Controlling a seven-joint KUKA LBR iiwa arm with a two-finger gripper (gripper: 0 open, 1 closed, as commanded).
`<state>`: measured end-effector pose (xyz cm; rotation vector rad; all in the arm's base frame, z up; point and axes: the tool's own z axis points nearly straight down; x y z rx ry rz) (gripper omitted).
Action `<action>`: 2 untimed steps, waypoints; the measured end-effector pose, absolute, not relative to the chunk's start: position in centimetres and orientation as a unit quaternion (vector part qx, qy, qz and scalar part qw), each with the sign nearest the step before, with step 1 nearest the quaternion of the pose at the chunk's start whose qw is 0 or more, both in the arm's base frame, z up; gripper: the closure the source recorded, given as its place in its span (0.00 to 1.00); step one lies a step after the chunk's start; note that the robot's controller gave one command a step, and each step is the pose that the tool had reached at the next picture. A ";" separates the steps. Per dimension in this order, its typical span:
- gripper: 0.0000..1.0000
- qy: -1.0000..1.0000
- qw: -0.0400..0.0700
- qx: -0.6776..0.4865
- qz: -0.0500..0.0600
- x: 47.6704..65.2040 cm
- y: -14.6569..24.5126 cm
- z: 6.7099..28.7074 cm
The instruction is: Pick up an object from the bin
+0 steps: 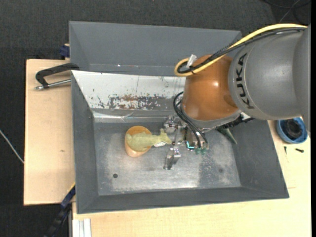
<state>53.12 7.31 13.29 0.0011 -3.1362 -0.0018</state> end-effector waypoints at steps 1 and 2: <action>0.00 -0.999 -0.005 0.040 -0.001 57.9 7.1 7.1; 1.00 -0.999 -0.001 0.039 -0.001 57.7 7.1 7.4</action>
Offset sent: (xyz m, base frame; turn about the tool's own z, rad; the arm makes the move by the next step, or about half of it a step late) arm 0.0437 -0.0036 -0.0629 -0.0780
